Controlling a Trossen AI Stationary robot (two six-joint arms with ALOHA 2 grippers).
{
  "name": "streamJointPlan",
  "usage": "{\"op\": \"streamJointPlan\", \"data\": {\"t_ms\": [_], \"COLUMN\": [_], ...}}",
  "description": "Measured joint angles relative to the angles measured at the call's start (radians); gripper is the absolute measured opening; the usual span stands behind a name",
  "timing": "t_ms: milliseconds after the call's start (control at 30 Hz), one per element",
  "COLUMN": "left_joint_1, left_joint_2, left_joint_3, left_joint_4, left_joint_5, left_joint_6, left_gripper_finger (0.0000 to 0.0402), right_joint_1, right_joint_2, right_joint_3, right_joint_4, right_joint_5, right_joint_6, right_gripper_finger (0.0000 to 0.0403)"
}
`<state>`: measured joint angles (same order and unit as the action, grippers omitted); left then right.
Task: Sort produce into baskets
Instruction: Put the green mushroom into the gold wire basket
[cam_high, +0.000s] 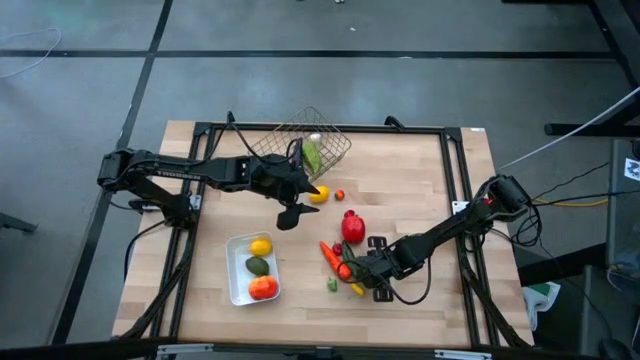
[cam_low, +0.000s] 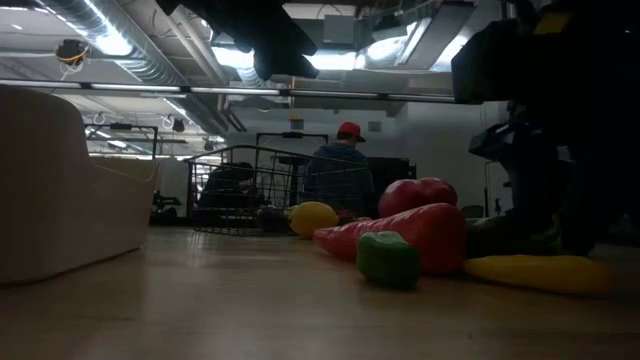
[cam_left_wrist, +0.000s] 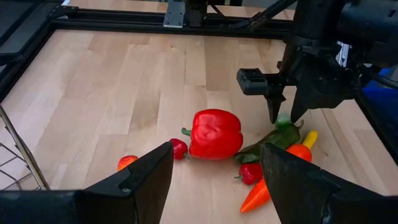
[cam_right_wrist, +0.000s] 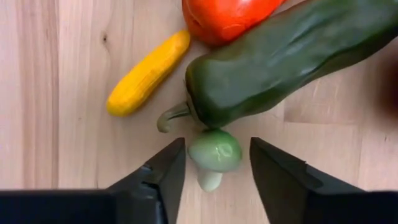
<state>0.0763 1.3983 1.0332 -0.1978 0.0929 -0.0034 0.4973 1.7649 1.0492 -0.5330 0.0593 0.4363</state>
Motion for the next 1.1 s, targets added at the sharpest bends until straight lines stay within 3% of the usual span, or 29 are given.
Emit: {"op": "streamJointPlan", "data": {"t_ms": [300, 633, 800, 1100], "left_joint_1": [0.0, 0.0, 0.0, 0.0], "left_joint_2": [0.0, 0.0, 0.0, 0.0], "left_joint_3": [0.0, 0.0, 0.0, 0.0], "left_joint_4": [0.0, 0.0, 0.0, 0.0], "left_joint_5": [0.0, 0.0, 0.0, 0.0], "left_joint_6": [0.003, 0.003, 0.003, 0.004], "left_gripper_finger": [0.0237, 0.0237, 0.0237, 0.0237], "right_joint_1": [0.0, 0.0, -0.016, -0.105], "right_joint_2": [0.0, -0.009, -0.033, -0.035], "right_joint_3": [0.0, 0.005, 0.07, 0.265], "right_joint_4": [-0.007, -0.018, -0.119, -0.377], "right_joint_5": [-0.018, -0.023, -0.022, 0.06], "right_joint_6": [0.001, 0.004, -0.009, -0.175], "right_gripper_finger": [0.0121, 0.0116, 0.0115, 0.0115]}}
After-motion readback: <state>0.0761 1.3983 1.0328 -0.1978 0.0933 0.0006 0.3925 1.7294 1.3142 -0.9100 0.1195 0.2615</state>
